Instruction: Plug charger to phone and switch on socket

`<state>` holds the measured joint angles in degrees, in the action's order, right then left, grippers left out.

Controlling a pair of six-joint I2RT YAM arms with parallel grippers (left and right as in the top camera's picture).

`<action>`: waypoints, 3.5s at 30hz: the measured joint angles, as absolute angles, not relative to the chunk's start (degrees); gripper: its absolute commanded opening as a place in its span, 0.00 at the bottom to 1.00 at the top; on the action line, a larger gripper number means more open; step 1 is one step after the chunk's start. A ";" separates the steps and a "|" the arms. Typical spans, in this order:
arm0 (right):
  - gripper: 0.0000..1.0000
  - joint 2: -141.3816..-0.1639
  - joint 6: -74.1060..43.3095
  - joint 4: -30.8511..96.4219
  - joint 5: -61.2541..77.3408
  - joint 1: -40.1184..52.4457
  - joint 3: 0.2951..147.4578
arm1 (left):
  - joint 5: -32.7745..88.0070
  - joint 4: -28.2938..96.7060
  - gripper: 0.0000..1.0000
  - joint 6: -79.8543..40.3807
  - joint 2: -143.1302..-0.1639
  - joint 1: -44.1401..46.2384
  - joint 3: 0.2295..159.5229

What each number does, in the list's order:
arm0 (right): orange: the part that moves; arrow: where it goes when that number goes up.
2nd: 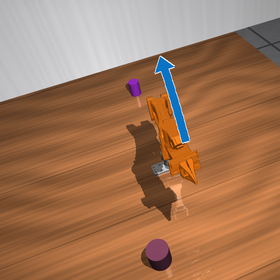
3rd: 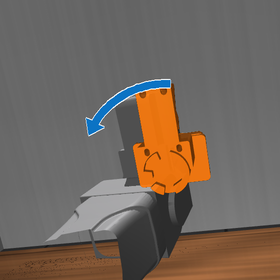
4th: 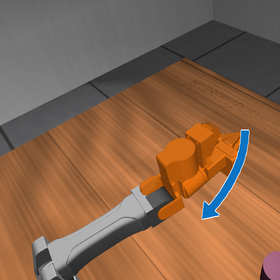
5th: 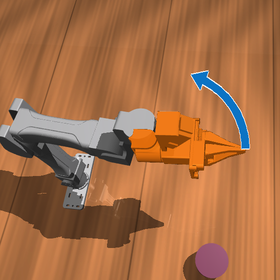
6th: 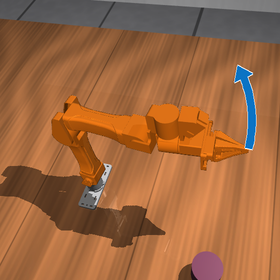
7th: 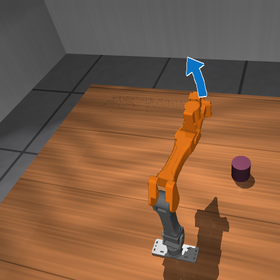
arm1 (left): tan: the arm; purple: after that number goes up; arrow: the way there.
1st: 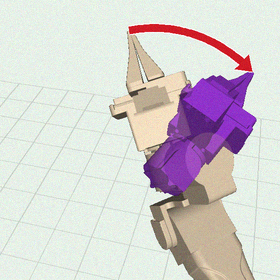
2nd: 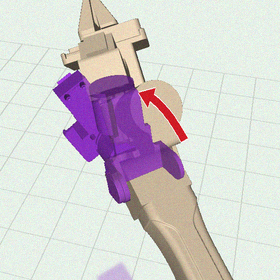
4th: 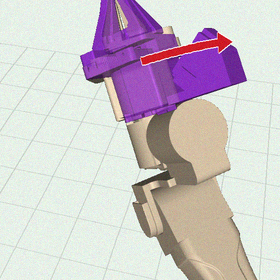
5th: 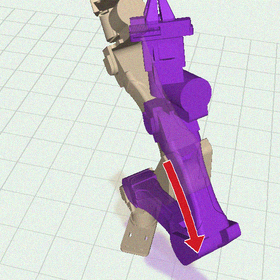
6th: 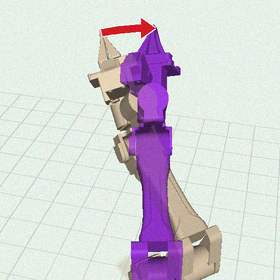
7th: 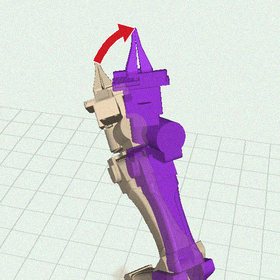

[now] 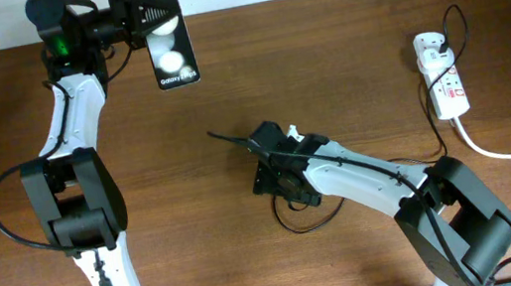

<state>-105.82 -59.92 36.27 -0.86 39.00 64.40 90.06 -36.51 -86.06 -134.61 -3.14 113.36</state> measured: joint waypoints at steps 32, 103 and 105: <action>0.04 -108.60 -59.51 33.45 -3.09 39.09 65.12 | 90.06 -36.51 0.00 -86.06 -134.61 -3.46 113.36; 0.04 -104.18 -55.79 -33.45 54.28 26.24 69.36 | 86.43 -57.80 0.00 -113.43 -134.76 -0.73 113.36; 0.04 -104.18 -55.77 -33.45 54.06 26.24 69.36 | 86.94 -57.80 0.00 -113.43 -134.76 -1.17 113.36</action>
<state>-104.18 -55.77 -33.45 54.06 26.24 69.36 86.94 -57.80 -113.43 -134.76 -1.17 113.36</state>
